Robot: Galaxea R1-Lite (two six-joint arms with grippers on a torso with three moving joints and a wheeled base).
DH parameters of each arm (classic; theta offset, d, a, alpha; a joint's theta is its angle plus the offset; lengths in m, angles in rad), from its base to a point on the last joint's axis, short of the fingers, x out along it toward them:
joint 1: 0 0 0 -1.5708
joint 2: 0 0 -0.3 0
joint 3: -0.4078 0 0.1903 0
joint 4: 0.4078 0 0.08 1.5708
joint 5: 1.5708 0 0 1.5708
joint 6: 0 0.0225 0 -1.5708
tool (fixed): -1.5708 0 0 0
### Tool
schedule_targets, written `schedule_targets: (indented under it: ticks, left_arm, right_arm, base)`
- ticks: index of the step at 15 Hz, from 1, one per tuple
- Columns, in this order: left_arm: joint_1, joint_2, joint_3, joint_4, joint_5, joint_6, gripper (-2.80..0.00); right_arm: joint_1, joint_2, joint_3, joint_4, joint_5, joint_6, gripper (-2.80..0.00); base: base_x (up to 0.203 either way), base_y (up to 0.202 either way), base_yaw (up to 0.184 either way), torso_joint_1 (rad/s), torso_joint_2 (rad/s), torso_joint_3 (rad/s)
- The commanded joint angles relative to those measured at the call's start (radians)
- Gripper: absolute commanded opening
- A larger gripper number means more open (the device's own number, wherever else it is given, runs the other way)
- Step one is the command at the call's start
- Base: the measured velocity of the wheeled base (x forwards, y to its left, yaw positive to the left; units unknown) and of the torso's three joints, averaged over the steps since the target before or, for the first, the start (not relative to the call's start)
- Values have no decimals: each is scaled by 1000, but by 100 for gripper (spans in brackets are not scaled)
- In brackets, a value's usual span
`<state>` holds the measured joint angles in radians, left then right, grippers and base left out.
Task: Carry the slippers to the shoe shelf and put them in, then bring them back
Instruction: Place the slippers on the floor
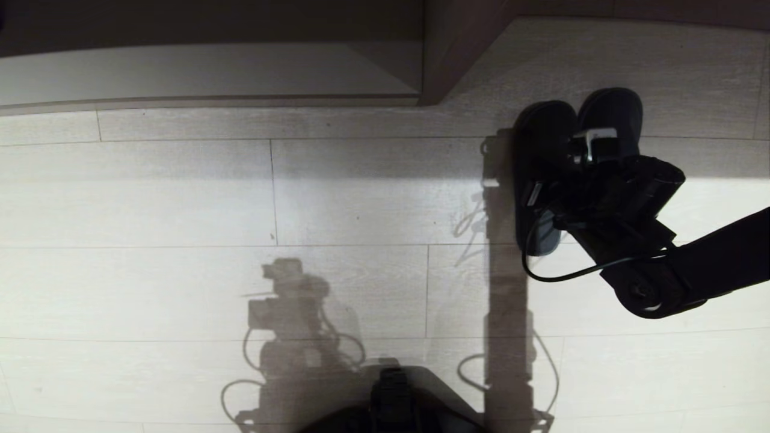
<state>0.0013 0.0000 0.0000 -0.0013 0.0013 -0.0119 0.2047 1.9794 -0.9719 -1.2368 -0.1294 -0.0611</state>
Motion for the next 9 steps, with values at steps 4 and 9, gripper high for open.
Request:
schedule_targets:
  ticks: [4,9]
  left_arm:
    - [0,0,0,0,0,0,-280]
    - [0,0,0,0,0,0,-280]
  right_arm:
    - [19,-153,88,0,4,-2,-280]
    - [19,-421,328,2,33,-2,-280]
  base:
    - [0,0,0,0,0,0]
    - [0,0,0,0,0,0]
